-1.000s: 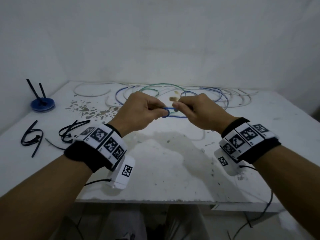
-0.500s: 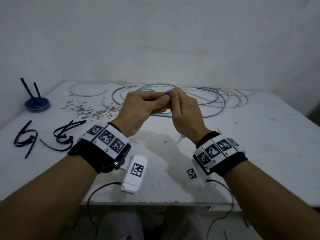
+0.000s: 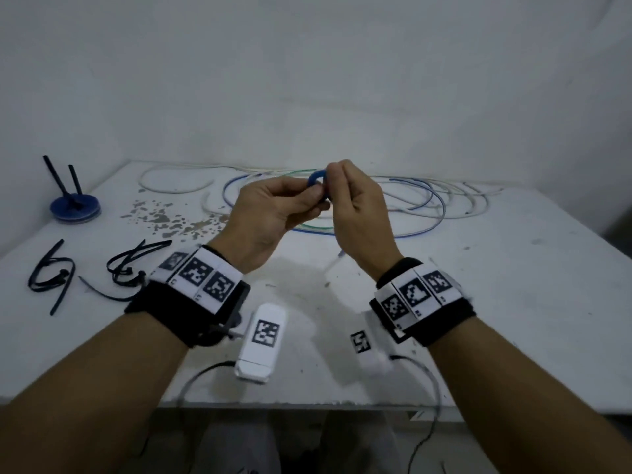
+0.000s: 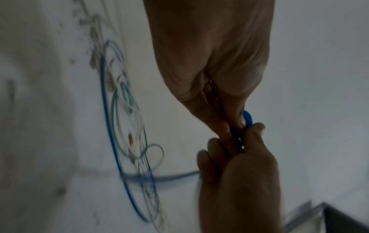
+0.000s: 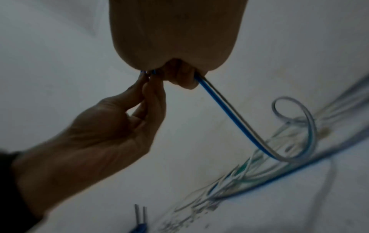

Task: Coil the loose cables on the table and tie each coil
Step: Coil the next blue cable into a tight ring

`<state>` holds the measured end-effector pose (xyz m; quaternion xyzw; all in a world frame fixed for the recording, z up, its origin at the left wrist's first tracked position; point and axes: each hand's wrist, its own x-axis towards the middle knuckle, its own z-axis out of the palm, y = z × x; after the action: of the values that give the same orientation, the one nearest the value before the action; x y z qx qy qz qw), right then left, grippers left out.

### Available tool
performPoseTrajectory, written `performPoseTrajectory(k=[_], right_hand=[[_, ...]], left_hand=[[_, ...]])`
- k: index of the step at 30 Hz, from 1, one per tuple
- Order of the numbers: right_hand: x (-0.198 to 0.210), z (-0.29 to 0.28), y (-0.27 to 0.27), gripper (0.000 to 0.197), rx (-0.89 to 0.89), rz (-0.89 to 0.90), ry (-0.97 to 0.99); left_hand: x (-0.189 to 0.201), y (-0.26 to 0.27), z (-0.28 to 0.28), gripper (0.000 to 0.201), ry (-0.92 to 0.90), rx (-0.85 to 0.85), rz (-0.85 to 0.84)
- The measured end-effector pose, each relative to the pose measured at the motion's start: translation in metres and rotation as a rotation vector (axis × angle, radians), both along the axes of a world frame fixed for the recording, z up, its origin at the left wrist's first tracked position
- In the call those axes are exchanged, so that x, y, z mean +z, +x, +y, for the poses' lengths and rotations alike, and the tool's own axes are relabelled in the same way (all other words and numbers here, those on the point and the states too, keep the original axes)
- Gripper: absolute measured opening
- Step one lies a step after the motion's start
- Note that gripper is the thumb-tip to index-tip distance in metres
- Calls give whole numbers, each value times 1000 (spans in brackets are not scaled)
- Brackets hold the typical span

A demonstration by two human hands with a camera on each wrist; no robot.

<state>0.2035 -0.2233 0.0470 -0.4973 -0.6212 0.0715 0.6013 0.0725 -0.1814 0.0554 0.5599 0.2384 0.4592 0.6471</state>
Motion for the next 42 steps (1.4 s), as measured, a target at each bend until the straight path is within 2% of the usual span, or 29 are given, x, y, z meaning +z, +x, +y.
performPoseTrajectory(k=[3,4,5,6,9,10,11,13,15,17,18,19,20,23,24,26,28,29,33,35,36,40,42], right_hand=[[7,1,21,30,-18,-430,-131],[10,1,24,31,-16,-496,-168],[11,1,23,32,-9,-481,-173],[13,0,19,33,3,-386,-158],[13,-1,-2,36,126,202,-143],[13,-1,-8,38,183,338,-150],[12,0,-13,38,199,384,-147],[11,3,-10,37,149,251,-119],[14,2,2,35,110,-13,-130],[21,0,14,37,72,-319,-264],[24,0,18,37,70,-407,-334],[25,0,19,37,73,-414,-365],[26,-1,17,38,83,-333,-368],[24,-2,-1,41,202,263,-309],[24,0,-9,45,223,408,-293],[21,4,-20,47,220,521,-249],[16,10,-20,41,179,472,-212],[14,11,-16,39,153,394,-206],[17,13,16,38,74,-196,-286],[24,15,23,38,56,-380,-330],[26,18,23,38,47,-365,-324],[27,32,11,31,28,7,-196],[27,39,11,33,-6,56,-154]], left_hand=[[6,-19,7,11,343,48,400],[10,-21,9,9,403,60,471],[13,-22,10,7,417,71,477],[15,-20,11,7,384,76,417],[17,-5,5,9,59,61,13],[16,0,3,9,-36,62,-95],[14,3,1,9,-91,66,-154],[11,1,3,9,-80,49,-136],[11,-11,7,10,114,53,94],[14,-21,12,7,327,83,407],[17,-23,13,3,370,95,501],[19,-24,15,5,371,105,533],[21,-23,17,7,344,112,506],[22,-10,16,6,174,125,226],[20,-4,14,6,111,143,135],[16,6,11,9,-29,170,-37],[10,11,11,10,-121,168,-111],[9,9,12,9,-117,151,-69],[13,-10,26,10,190,45,395],[18,-12,32,12,266,34,486],[21,-11,35,13,268,50,456],[27,8,41,14,156,138,186],[26,15,45,11,100,147,112]])
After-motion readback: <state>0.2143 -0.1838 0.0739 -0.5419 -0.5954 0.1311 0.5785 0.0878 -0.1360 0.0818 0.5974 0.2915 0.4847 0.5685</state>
